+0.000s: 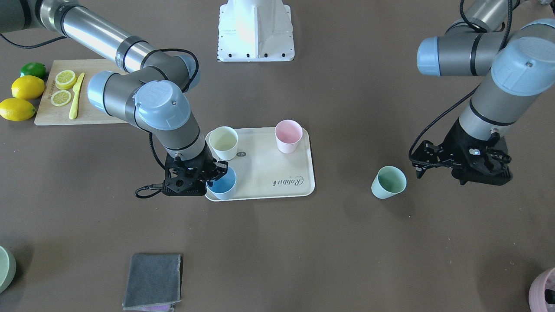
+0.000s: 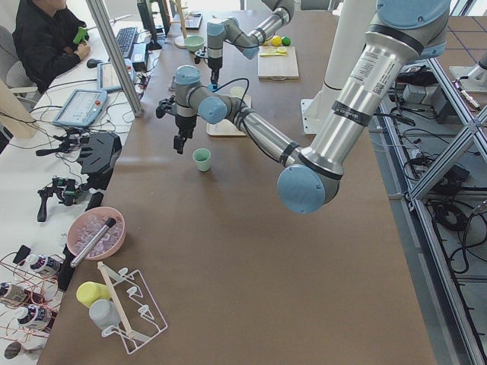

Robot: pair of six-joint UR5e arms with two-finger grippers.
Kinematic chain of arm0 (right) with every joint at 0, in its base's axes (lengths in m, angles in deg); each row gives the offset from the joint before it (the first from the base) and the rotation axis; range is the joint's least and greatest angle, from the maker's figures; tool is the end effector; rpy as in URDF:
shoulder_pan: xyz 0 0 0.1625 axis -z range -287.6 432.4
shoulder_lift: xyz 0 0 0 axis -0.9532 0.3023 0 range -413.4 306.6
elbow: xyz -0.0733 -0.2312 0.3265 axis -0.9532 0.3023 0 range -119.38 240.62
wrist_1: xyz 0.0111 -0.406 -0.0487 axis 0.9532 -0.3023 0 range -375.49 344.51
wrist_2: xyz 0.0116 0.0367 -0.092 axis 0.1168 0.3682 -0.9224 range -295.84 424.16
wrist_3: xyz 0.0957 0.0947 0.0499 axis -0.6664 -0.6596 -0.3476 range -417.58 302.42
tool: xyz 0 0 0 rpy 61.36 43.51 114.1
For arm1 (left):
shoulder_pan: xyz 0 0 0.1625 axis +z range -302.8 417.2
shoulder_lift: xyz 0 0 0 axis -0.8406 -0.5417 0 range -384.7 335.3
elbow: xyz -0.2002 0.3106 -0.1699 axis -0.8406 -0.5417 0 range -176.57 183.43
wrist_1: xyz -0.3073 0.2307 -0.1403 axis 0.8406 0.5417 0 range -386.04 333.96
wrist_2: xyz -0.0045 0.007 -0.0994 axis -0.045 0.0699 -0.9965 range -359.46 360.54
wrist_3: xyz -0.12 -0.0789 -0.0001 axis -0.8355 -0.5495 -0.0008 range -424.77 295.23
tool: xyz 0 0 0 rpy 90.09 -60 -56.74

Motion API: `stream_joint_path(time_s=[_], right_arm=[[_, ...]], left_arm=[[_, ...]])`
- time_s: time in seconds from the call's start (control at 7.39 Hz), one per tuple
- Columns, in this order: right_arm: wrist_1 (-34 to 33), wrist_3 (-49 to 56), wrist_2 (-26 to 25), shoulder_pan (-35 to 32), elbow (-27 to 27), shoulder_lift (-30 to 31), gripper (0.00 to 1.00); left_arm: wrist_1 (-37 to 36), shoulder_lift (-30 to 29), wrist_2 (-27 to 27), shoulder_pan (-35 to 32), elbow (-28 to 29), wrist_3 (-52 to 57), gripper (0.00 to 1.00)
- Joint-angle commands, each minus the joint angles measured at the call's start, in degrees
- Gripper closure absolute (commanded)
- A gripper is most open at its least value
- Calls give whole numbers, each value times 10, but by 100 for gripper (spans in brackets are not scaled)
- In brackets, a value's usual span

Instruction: Place all cups on tray

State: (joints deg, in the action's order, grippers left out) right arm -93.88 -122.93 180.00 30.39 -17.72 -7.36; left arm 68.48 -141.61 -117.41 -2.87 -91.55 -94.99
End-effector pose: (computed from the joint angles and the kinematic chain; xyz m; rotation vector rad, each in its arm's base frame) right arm -0.5253 -0.5684 0.2724 0.0560 -0.8642 0.1110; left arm 0.2760 -0.6119 0.3637 0.3028 0.7197 0.1501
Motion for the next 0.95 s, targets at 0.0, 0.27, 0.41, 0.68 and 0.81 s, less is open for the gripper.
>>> stream_joint_path(time_s=[0.0,0.27,0.41,0.68,0.81], right_arm=[[8,-17,-2,6,3,-2,86],[8,-36,-1,4,-2,-11,0],[3,-36,10,-16,-7,-18,0],[-1,-29,56,-56,-13,-16,0],[-1,-28,63,-67,-14,-13,0]], left_arm=[[45,11,0,-1,29,2,2],[70,28,-1,6,28,-9,2],[76,27,-1,19,27,-44,3],[114,26,2,69,35,-107,3],[124,27,4,78,43,-119,3]])
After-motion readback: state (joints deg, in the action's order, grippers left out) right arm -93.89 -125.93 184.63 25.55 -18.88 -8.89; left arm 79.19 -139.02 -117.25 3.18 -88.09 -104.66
